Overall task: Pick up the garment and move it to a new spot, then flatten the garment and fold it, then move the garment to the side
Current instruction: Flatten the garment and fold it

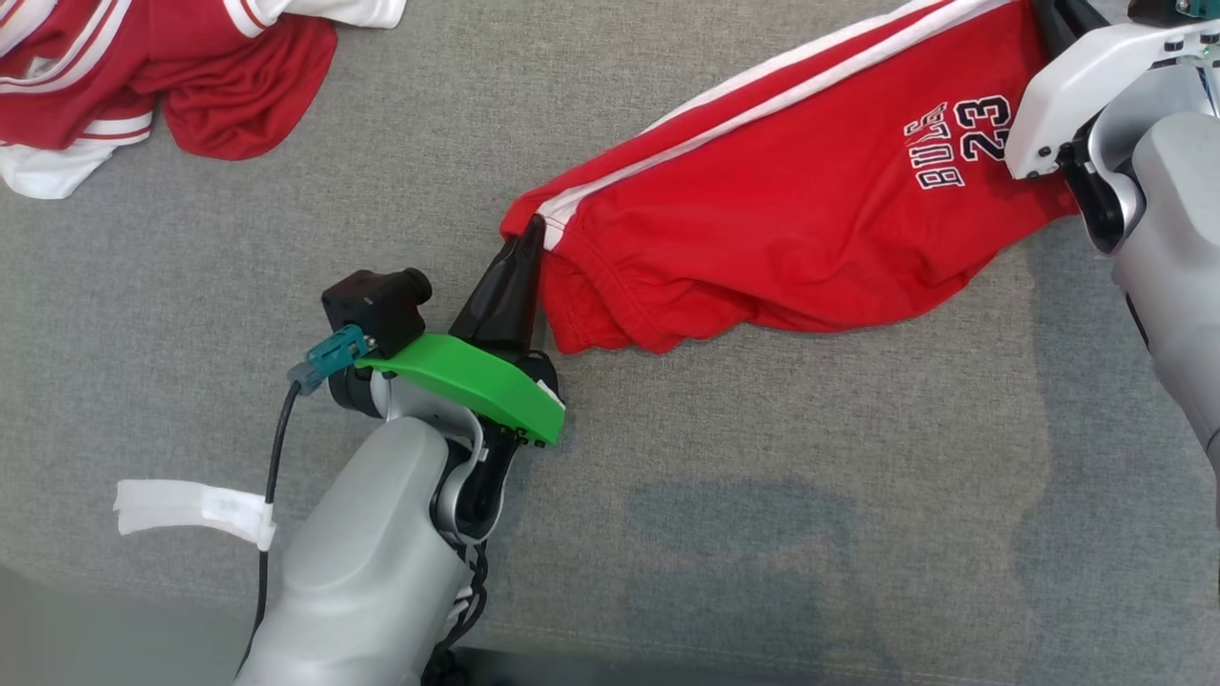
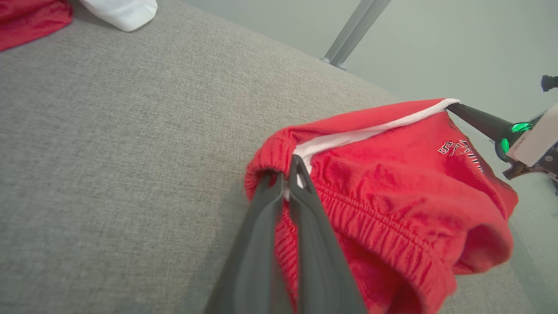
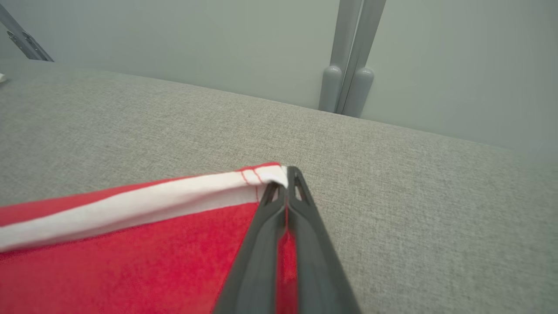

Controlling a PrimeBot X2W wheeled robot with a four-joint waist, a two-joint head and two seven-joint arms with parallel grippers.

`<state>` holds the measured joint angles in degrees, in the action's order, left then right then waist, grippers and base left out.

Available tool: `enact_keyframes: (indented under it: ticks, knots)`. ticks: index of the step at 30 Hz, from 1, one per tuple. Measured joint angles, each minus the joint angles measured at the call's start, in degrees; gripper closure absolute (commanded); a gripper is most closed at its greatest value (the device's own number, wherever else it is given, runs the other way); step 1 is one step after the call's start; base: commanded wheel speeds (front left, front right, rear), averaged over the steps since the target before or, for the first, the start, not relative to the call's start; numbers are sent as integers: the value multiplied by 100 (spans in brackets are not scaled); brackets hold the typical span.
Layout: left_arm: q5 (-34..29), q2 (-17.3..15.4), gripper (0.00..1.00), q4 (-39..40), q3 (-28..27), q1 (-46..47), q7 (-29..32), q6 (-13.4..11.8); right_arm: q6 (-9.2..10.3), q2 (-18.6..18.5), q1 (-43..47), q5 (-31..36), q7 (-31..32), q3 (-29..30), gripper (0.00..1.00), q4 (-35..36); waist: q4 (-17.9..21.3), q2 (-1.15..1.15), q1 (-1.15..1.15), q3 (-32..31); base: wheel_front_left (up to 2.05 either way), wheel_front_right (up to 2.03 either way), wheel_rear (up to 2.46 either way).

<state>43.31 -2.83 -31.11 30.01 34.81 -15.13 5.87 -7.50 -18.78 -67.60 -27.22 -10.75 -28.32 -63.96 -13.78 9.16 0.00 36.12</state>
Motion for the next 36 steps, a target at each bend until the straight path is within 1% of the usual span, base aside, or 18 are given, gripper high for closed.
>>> enact_keyframes:
  ticks: [1,2,3,9,12,16,21,26,30,33,36]
  knots:
    - [1,-1,52,-16,27,7,0,13,-1,1,-15,-8,-44,-10,87,-58,-1,0,0,-5,0,0,0]
    - [1,0,18,-24,51,16,-1,18,-1,2,-37,-30,-55,-20,58,-103,0,0,0,-11,0,0,0]
    - [1,0,0,-23,65,21,-1,21,-1,7,-68,-41,-100,-26,0,-145,1,0,0,-18,0,0,0]
    - [-112,-7,0,52,47,9,-1,65,-1,12,-136,-146,-261,-114,0,-257,53,1,0,-112,0,0,0]
    - [-191,-60,0,179,-10,-60,-1,68,0,-21,-138,-226,-333,-147,0,-220,100,1,0,-173,0,0,0]
    - [-321,-185,0,413,-83,-322,0,59,-1,-85,-13,-404,-397,-190,0,-20,174,1,0,-286,0,0,0]
    - [-567,-341,0,954,-352,-673,0,-76,0,-219,380,-633,-421,-213,0,410,295,1,0,-462,0,0,0]
    - [-883,-353,0,1624,-824,-1145,-1,-240,0,-302,806,-746,-428,-9,0,1081,464,1,-1,-642,0,0,0]
    - [-1144,-321,0,2001,-1091,-1500,-1,-341,0,-296,1262,-758,-430,216,0,1452,604,1,-1,-795,0,0,0]
    - [-1282,-274,0,2194,-1244,-1716,-1,-393,0,-280,1600,-818,-430,419,0,1624,682,1,-1,-912,0,0,0]
    - [-1372,-214,0,2338,-1359,-1932,-1,-411,0,-226,1963,-947,-430,542,0,1641,729,1,-1,-1013,0,0,0]
